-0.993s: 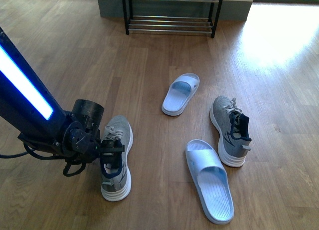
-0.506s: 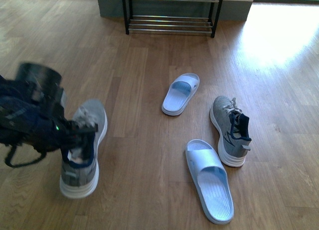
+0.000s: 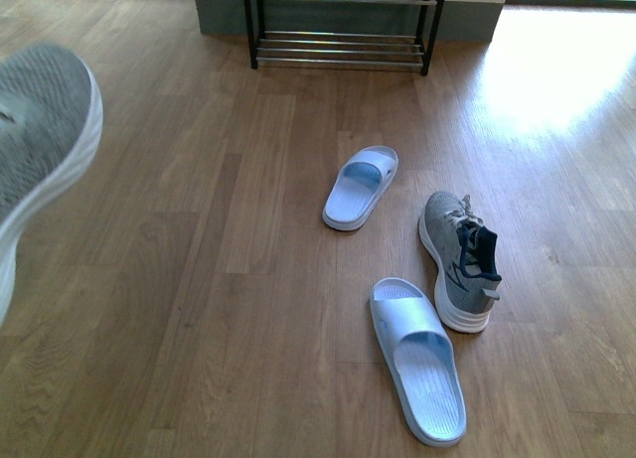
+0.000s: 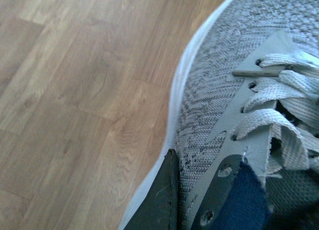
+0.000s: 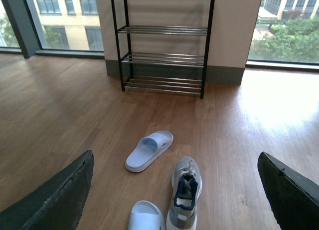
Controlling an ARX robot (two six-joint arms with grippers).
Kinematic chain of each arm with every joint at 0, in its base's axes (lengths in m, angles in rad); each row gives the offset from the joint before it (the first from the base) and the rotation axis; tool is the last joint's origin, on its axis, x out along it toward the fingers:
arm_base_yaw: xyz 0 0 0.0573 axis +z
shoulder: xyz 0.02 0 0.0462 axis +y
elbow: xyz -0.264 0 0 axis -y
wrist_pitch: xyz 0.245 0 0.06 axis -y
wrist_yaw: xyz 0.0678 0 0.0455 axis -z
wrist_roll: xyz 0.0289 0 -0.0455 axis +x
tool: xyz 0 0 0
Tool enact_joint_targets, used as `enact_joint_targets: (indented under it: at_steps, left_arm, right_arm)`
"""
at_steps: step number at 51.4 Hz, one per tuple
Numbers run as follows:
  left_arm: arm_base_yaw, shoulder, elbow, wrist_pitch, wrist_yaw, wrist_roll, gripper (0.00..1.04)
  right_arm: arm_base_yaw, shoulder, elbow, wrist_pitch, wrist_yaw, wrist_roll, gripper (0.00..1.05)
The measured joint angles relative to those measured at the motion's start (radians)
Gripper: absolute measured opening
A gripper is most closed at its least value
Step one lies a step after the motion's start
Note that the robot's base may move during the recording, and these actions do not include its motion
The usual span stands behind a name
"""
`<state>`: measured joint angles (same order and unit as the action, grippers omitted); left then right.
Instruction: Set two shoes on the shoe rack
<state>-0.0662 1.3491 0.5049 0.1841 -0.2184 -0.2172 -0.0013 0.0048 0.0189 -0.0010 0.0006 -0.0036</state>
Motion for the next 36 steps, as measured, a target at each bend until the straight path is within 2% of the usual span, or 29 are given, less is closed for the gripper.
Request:
enact_joint_targets:
  at_steps: [4,10,14,36]
  left_arm:
    - [-0.012,-0.204,-0.051,-0.067,-0.002,0.008,0.02]
    - [-0.085,-0.480,-0.129,-0.220,-0.076,0.010,0.02]
    - [-0.113,-0.624,-0.158,-0.283,-0.086,0.011,0.02]
    - [-0.118,-0.640,-0.158,-0.284,-0.089,0.014,0.02]
  right_arm:
    - [0.000,0.000,0.000,0.000,0.000,0.000,0.95]
    - [0.000,0.000,0.000,0.000,0.000,0.000,0.95]
    - [0.000,0.000,0.000,0.000,0.000,0.000,0.95]
    - [0.000,0.000,0.000,0.000,0.000,0.000,0.95]
